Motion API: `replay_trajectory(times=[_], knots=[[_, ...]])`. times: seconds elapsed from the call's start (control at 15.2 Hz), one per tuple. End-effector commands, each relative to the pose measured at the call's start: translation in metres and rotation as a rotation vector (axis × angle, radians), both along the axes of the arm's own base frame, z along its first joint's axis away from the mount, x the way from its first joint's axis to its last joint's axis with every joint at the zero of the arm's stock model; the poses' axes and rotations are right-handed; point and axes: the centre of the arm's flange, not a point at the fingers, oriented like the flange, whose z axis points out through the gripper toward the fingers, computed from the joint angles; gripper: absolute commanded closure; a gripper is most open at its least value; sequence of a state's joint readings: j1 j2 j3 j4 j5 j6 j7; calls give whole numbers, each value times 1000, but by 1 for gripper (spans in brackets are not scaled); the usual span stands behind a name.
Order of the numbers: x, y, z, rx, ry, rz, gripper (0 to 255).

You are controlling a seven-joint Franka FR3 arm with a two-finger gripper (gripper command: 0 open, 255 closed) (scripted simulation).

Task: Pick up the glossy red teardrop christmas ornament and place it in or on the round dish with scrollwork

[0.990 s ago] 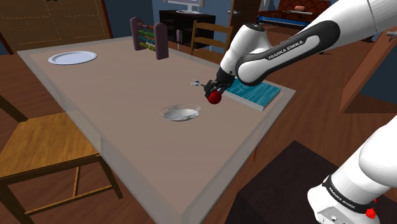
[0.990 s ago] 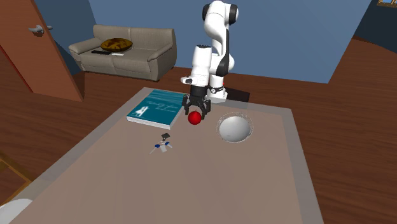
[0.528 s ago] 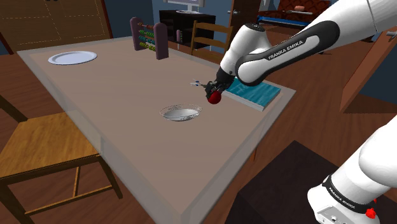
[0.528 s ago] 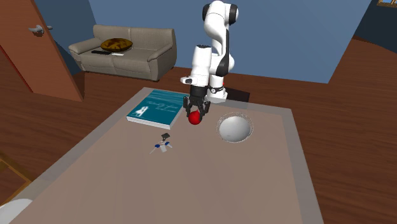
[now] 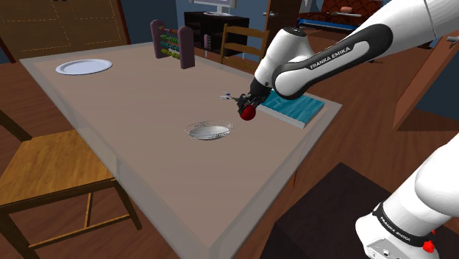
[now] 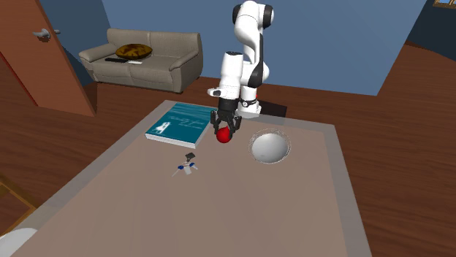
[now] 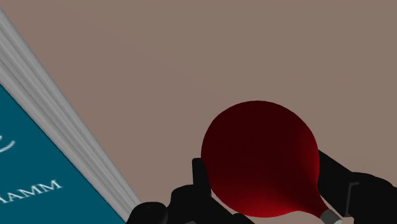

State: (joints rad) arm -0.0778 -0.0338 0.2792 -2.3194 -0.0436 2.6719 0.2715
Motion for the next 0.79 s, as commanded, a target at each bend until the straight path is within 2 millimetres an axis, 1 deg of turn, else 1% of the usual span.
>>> replay_trajectory(times=[0.0,0.73], knots=[[0,0,5,0,0,0,255],[0,0,63,0,0,0,255]])
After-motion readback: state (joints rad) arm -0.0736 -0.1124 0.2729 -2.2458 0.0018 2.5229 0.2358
